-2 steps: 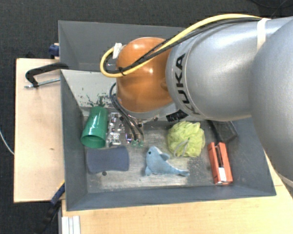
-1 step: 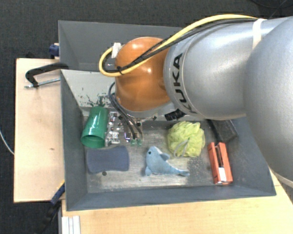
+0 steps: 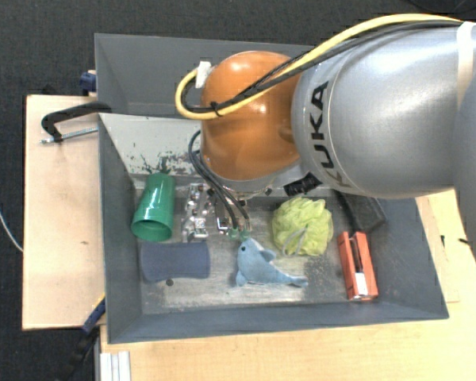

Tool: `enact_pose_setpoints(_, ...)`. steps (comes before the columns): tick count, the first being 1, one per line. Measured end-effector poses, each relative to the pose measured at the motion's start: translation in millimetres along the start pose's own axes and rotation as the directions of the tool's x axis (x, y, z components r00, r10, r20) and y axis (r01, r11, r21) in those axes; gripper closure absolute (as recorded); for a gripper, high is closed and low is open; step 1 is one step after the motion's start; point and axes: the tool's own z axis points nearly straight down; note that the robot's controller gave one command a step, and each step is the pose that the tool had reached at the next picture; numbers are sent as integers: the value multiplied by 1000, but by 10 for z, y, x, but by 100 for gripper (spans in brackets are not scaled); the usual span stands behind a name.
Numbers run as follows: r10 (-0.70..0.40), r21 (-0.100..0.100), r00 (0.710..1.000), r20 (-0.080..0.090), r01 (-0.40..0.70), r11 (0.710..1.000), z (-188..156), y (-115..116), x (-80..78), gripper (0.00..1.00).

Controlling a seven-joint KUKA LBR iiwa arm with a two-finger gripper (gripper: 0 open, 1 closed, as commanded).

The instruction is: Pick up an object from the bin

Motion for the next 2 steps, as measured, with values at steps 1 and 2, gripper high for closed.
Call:
enact_pose_setpoints(1,-266,0,964,-1,266,964,910,-200,-166,0)
enact_pose_setpoints(2,-265,-2,964,7,265,964,869,-186,-180,0)
